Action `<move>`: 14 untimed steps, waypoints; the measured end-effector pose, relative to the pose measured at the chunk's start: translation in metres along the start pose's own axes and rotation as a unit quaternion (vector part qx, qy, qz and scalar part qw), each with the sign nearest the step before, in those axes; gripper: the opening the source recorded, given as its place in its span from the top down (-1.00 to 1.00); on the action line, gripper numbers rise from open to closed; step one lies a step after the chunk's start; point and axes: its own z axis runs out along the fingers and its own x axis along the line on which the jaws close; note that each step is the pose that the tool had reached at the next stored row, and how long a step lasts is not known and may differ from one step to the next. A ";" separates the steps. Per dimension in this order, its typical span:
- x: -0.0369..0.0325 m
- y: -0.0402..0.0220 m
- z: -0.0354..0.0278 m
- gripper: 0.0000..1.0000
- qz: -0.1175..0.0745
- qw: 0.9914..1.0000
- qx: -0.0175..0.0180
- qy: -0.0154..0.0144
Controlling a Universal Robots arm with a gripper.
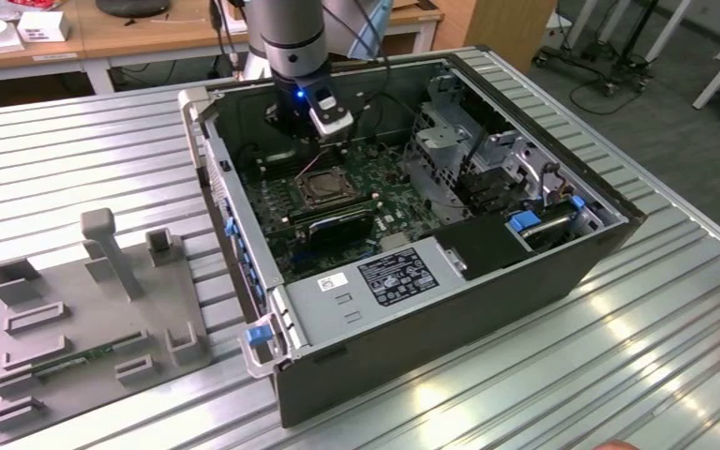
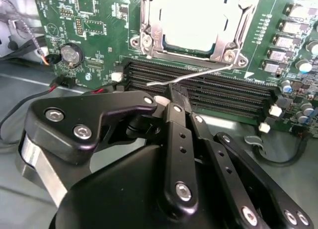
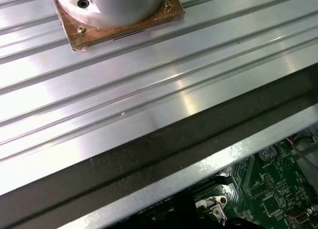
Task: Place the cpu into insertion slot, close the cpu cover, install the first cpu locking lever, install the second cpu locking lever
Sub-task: 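Install the first cpu locking lever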
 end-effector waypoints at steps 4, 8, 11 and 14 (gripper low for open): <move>-0.0002 0.0004 -0.0012 0.80 0.000 1.000 0.000 0.000; -0.0002 0.0004 -0.0016 0.80 0.000 1.000 0.000 0.000; 0.0012 -0.0012 -0.0023 0.80 -0.003 1.000 -0.001 0.000; 0.0045 -0.0045 -0.0036 0.80 -0.004 1.000 -0.001 0.000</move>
